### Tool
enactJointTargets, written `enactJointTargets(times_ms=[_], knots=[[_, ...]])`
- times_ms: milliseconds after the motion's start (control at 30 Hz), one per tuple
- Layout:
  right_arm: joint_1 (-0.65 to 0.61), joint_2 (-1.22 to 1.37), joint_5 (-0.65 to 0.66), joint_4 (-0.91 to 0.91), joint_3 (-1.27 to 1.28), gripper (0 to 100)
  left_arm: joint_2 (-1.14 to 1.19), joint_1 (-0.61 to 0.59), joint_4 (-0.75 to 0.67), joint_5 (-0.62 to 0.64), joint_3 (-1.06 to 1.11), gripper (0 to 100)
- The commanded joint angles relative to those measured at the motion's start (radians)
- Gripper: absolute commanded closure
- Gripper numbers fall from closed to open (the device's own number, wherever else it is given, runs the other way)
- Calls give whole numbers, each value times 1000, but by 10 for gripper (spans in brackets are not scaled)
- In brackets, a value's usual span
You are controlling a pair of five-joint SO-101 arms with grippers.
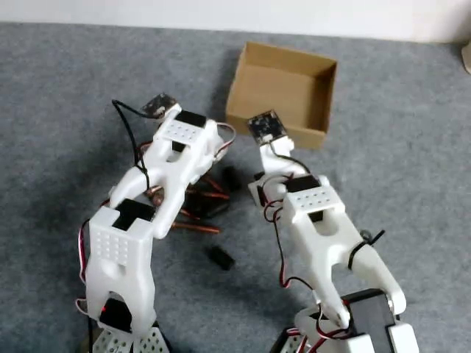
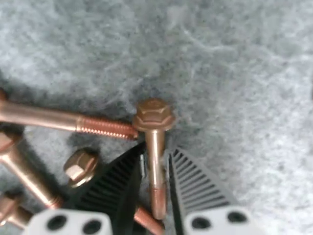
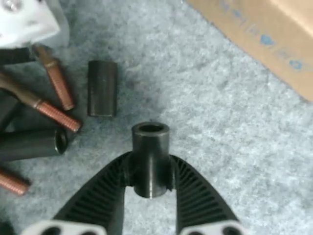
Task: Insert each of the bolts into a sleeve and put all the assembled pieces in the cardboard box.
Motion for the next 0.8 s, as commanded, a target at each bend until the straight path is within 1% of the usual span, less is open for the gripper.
enactJointTargets(times_ms=[0, 67, 133, 167, 233, 367, 400, 433, 567, 667, 767], knots=[[13, -5, -3, -24, -5, 993, -8, 8, 57, -9, -1, 994], [13, -7, -3, -24, -5, 993, -22, 2, 123, -21, -30, 994], [13, -15, -3, -24, -5, 993, -62, 1, 235, -106, -73, 994], [13, -18, -3, -24, -5, 993, -91, 1, 290, -173, -96, 994], [12, -27, -5, -24, -4, 993, -143, -12, 356, -333, -122, 994], [7, -104, -9, -25, 7, 993, -222, -56, 365, -640, -122, 994], [7, -131, -9, -27, 28, 993, -234, -68, 364, -694, -122, 994], [7, -162, -9, -39, 50, 993, -245, -76, 364, -717, -122, 994], [-7, -323, -9, -147, 194, 993, -285, -74, 362, -723, -122, 994], [-48, -478, -6, -216, 325, 993, -320, -51, 365, -786, -116, 994], [-79, -634, -5, -283, 446, 993, -389, -36, 361, -841, -45, 995]])
